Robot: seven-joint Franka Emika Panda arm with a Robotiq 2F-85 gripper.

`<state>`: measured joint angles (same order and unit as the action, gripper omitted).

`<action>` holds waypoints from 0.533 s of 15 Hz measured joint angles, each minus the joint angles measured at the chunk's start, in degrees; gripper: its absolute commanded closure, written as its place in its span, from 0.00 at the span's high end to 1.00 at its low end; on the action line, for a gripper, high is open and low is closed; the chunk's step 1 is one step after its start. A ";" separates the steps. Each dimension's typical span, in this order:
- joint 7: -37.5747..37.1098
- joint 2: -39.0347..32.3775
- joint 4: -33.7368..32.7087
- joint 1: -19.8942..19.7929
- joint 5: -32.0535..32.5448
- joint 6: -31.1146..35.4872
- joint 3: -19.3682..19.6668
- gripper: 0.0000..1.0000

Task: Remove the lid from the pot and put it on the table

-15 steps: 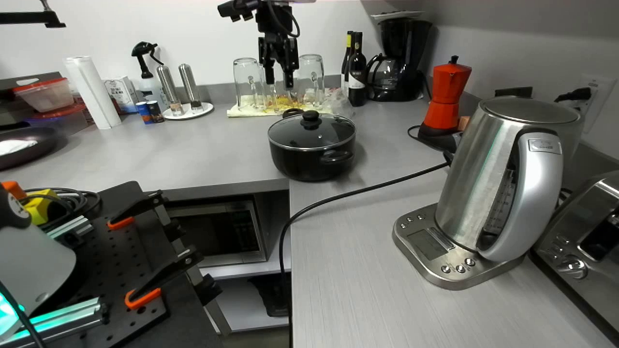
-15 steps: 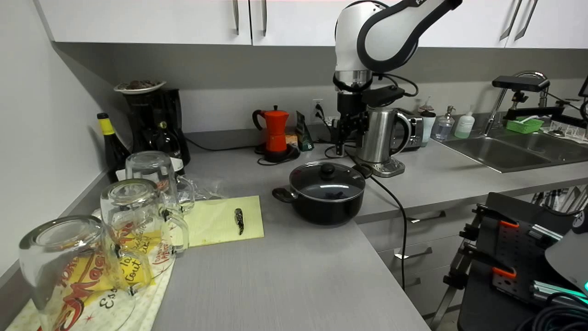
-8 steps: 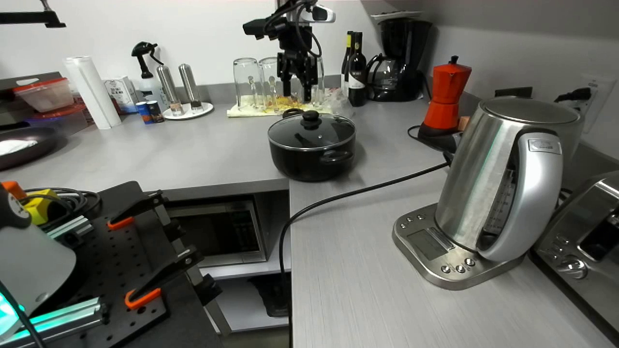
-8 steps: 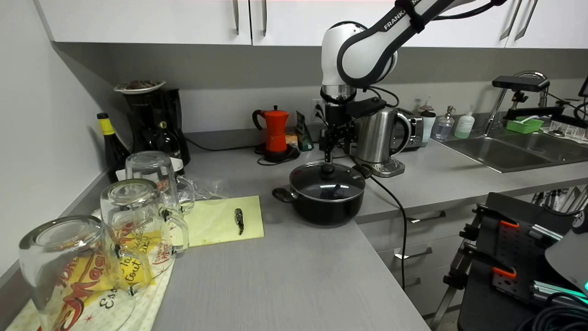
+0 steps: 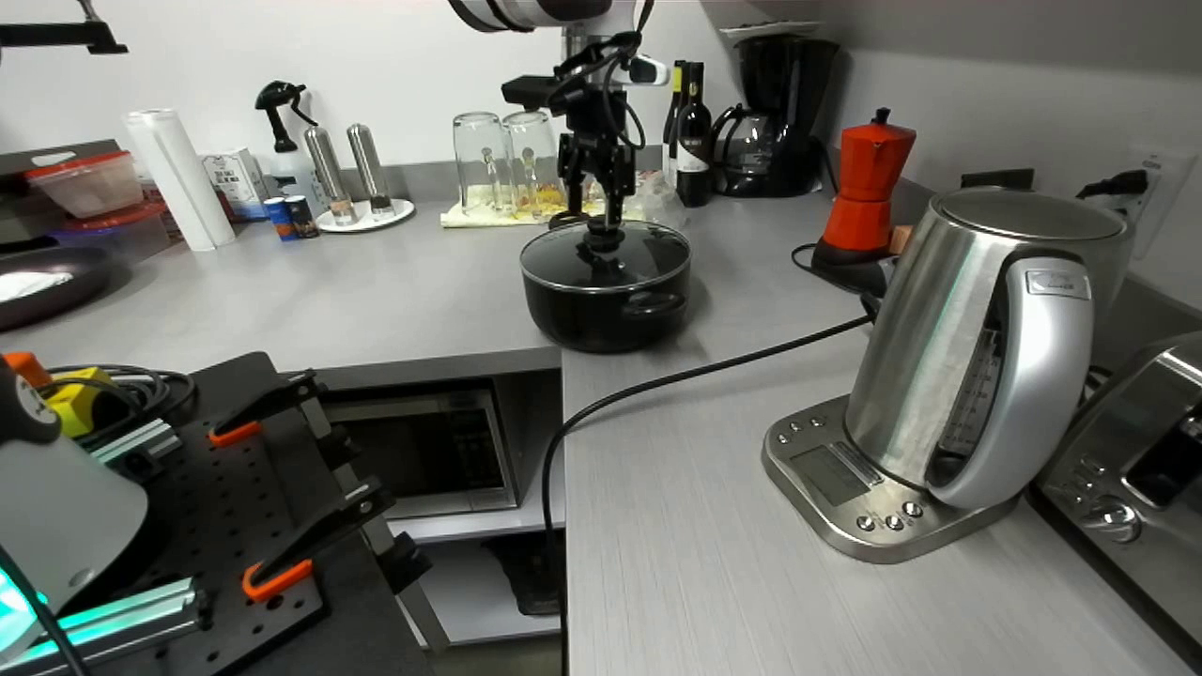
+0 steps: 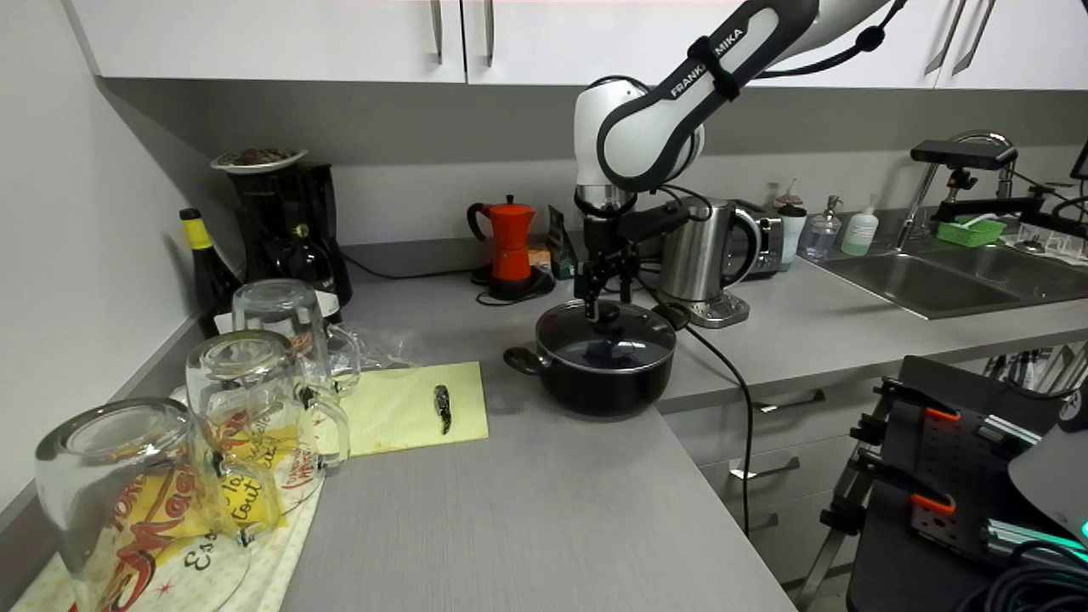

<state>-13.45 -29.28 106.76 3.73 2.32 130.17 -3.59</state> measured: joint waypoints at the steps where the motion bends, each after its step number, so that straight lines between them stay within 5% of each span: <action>1: 0.01 -0.68 -0.58 -0.01 -0.06 0.00 0.19 1.00; 2: 0.02 -1.22 -1.01 -0.02 -0.09 0.00 0.39 0.97; 3: 0.04 -1.59 -1.29 -0.04 -0.11 0.00 0.59 0.73; 5: 0.10 -2.08 -1.77 -0.08 -0.14 0.00 0.89 0.72; 8: 0.24 -2.31 -2.14 -0.08 -0.16 0.00 1.04 0.50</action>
<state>-13.21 -31.59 104.63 3.65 2.17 130.17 -2.55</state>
